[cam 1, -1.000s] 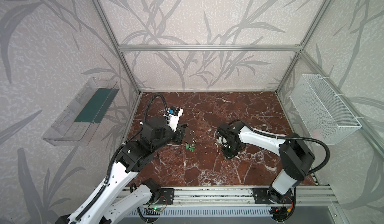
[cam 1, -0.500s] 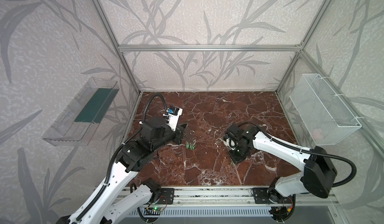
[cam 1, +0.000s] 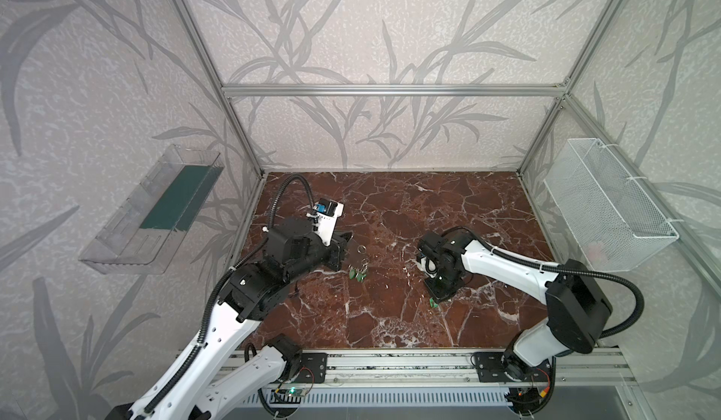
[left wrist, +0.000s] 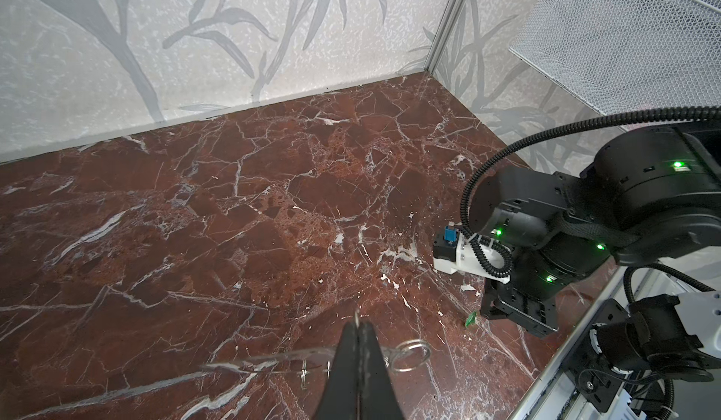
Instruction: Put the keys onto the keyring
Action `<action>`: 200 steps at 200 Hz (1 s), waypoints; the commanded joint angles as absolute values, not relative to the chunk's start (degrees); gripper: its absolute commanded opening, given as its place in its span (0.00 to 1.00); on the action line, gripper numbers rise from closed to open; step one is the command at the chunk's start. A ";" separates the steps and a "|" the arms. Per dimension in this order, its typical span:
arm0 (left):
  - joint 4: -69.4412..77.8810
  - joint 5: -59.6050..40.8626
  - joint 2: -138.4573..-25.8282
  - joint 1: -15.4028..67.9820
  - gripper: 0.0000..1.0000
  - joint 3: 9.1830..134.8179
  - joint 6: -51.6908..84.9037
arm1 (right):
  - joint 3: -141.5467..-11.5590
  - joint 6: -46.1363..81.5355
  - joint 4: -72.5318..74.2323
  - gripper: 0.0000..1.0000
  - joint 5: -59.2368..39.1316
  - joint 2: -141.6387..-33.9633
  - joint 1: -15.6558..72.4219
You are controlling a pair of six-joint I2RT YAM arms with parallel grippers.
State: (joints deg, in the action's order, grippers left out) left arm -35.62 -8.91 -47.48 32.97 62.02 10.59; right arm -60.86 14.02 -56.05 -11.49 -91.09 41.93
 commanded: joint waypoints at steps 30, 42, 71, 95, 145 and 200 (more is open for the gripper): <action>-33.97 -9.66 -47.39 32.69 0.00 61.71 10.73 | -63.53 12.20 -54.83 0.00 -11.40 -93.79 39.23; -33.93 -9.66 -47.46 32.66 0.00 61.70 10.72 | -63.72 11.79 -53.94 0.00 -11.15 -94.42 39.02; -33.78 -9.62 -47.53 32.70 0.00 61.61 10.72 | -63.05 12.92 -49.76 0.00 -9.02 -95.75 39.02; -33.78 -9.67 -47.81 32.67 0.00 61.61 10.85 | -60.34 15.13 -43.49 0.00 -7.70 -95.25 39.05; -33.66 -9.46 -48.08 32.57 0.00 61.52 10.96 | -51.95 18.40 -30.89 0.00 -5.79 -92.18 39.03; -33.50 -9.38 -48.20 32.54 0.00 61.55 10.99 | -47.47 20.31 -26.46 0.02 -6.25 -89.34 39.05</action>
State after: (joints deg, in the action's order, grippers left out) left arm -35.57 -9.13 -48.42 32.86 61.65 10.72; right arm -48.69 18.81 -28.67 -6.92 -91.09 39.09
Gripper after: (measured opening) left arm 0.048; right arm 0.050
